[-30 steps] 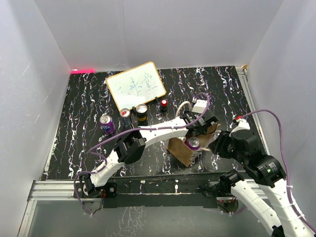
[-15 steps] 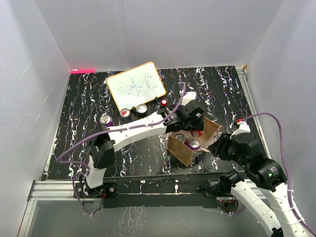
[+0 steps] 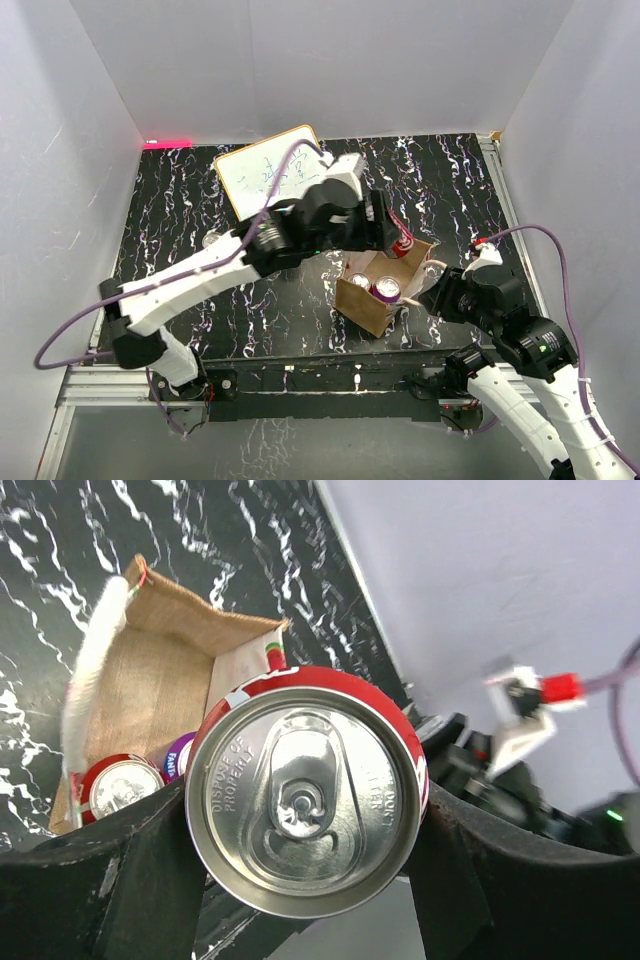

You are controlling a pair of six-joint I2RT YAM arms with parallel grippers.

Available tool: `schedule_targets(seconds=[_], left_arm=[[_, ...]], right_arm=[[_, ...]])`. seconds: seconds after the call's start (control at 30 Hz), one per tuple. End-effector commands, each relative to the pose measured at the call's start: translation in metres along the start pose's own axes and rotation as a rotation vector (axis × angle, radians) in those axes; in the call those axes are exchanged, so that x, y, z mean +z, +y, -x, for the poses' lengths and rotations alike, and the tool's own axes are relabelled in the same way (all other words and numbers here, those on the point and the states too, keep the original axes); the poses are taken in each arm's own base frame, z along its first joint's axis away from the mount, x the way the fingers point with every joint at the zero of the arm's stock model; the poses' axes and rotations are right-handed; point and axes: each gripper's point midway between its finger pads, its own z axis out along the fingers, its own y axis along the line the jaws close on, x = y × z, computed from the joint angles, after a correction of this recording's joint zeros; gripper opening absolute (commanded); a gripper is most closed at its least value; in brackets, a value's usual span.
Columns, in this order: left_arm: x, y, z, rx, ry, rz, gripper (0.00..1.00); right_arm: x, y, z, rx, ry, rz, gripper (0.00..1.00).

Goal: Take the beverage out of the canvas bag

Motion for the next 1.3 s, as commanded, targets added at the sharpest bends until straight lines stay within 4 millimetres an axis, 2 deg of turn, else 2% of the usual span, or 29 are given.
schedule_targets(seconds=[0.0,0.07,0.13,0.27,0.37,0.47,0.53,0.63,0.8,0.93,1.0,1.17,1.27], left_arm=[[-0.075,-0.022,0.064,-0.017,-0.217,-0.133,0.0],[-0.081,-0.007,0.062,-0.009,-0.229,-0.085,0.0],[-0.098,0.017,0.063,-0.018,-0.255,-0.004,0.0],[-0.12,0.069,0.051,0.007,-0.255,0.175,0.0],[-0.146,0.122,0.044,-0.025,-0.3,0.371,0.0],[-0.167,0.181,0.024,-0.118,-0.358,0.571,0.0],[-0.167,0.206,0.006,-0.14,-0.368,0.63,0.0],[-0.156,0.235,-0.023,-0.159,-0.356,0.69,0.0],[-0.145,0.282,-0.054,-0.166,-0.405,0.84,0.0],[-0.133,0.303,-0.061,-0.07,-0.453,0.885,0.0],[-0.118,0.3,-0.06,0.039,-0.422,0.866,0.0],[-0.1,0.309,-0.056,0.074,-0.415,0.898,0.0],[-0.082,0.307,-0.053,0.187,-0.375,0.854,0.0]], right_arm=[[0.0,0.009,0.011,-0.01,-0.037,0.038,0.38],[0.001,0.008,0.011,-0.007,-0.032,0.027,0.38],[0.002,0.005,0.008,0.002,-0.019,0.007,0.38],[0.005,0.003,0.003,0.028,-0.008,-0.001,0.37],[0.007,-0.001,0.003,0.045,-0.007,-0.027,0.37],[0.01,-0.005,0.002,0.063,0.008,-0.062,0.36],[0.011,-0.008,0.001,0.075,0.016,-0.086,0.36],[0.013,-0.012,0.0,0.098,0.023,-0.117,0.36],[0.016,-0.019,-0.003,0.124,0.041,-0.171,0.36],[0.02,-0.025,-0.006,0.148,0.046,-0.208,0.33],[0.021,-0.029,-0.006,0.17,0.039,-0.233,0.33],[0.019,-0.037,-0.005,0.25,0.001,-0.286,0.32],[0.015,-0.04,-0.002,0.292,-0.035,-0.29,0.31]])
